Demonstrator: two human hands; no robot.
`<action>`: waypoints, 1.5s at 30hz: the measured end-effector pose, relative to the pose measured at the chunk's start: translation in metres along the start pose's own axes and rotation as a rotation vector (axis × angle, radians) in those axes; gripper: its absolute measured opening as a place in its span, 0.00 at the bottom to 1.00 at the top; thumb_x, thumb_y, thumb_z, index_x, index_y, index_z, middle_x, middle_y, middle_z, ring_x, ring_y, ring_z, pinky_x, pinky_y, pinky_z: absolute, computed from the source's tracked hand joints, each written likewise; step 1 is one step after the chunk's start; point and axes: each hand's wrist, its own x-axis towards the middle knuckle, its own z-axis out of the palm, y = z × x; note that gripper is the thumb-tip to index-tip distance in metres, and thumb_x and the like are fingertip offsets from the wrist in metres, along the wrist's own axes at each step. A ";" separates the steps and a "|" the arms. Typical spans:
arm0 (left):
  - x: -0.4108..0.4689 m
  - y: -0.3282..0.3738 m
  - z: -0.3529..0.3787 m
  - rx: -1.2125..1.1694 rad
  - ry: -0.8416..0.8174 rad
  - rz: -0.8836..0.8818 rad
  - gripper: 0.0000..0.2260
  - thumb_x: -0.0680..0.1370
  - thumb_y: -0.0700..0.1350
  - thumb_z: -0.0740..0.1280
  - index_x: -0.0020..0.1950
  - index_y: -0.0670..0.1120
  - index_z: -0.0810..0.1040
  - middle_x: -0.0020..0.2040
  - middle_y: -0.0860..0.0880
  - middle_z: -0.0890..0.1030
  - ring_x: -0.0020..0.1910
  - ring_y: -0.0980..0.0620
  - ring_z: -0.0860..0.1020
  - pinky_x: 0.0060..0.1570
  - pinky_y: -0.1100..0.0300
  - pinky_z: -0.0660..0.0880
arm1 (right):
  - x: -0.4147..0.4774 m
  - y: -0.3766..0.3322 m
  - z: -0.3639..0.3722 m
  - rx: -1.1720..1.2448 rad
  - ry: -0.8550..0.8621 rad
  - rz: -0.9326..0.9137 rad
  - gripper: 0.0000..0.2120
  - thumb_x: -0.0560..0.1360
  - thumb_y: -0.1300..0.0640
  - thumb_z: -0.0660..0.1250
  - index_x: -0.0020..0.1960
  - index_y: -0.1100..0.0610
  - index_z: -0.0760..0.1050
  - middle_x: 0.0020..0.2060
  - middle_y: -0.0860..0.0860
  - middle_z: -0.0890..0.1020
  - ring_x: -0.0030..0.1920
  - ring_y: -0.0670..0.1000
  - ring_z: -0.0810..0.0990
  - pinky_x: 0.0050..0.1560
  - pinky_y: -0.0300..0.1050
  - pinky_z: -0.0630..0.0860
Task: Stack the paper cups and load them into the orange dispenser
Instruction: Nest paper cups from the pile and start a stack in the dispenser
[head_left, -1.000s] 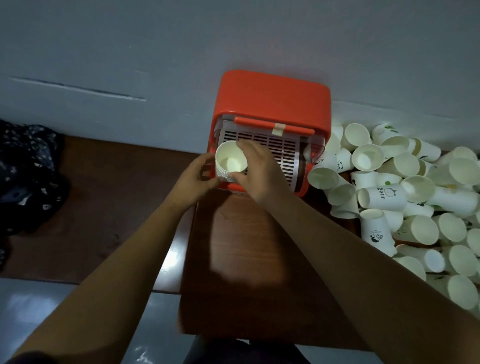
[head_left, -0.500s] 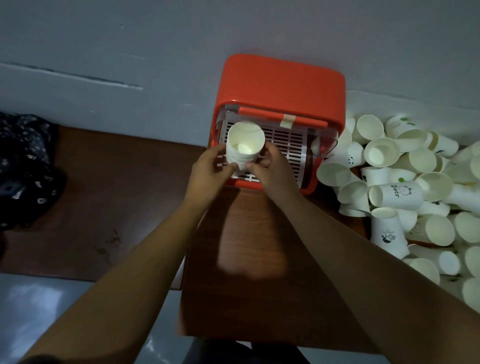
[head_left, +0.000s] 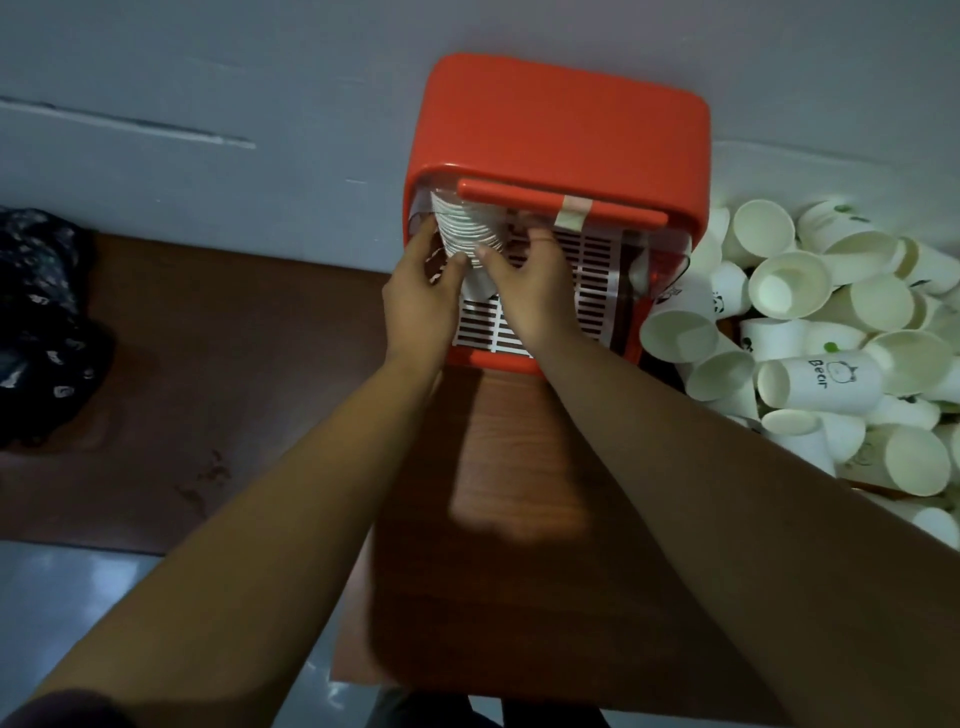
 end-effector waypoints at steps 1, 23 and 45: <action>-0.001 0.000 0.001 -0.009 0.001 0.004 0.21 0.79 0.44 0.66 0.73 0.51 0.73 0.67 0.54 0.79 0.64 0.62 0.77 0.67 0.59 0.73 | 0.001 0.001 0.002 0.010 0.004 0.008 0.18 0.74 0.61 0.72 0.62 0.60 0.75 0.51 0.49 0.82 0.50 0.47 0.80 0.56 0.37 0.75; -0.041 0.017 -0.021 0.109 -0.037 -0.115 0.14 0.80 0.41 0.63 0.66 0.47 0.74 0.59 0.52 0.79 0.53 0.58 0.78 0.55 0.58 0.77 | -0.056 0.000 -0.056 -0.122 -0.224 0.021 0.23 0.75 0.58 0.70 0.69 0.57 0.70 0.64 0.51 0.76 0.64 0.48 0.75 0.64 0.51 0.74; -0.098 0.048 0.148 0.974 -0.467 0.575 0.38 0.68 0.45 0.75 0.76 0.49 0.66 0.68 0.35 0.68 0.65 0.36 0.69 0.62 0.42 0.72 | -0.093 0.107 -0.234 -0.786 0.004 -0.147 0.46 0.64 0.48 0.78 0.75 0.60 0.62 0.65 0.63 0.71 0.63 0.63 0.73 0.64 0.57 0.73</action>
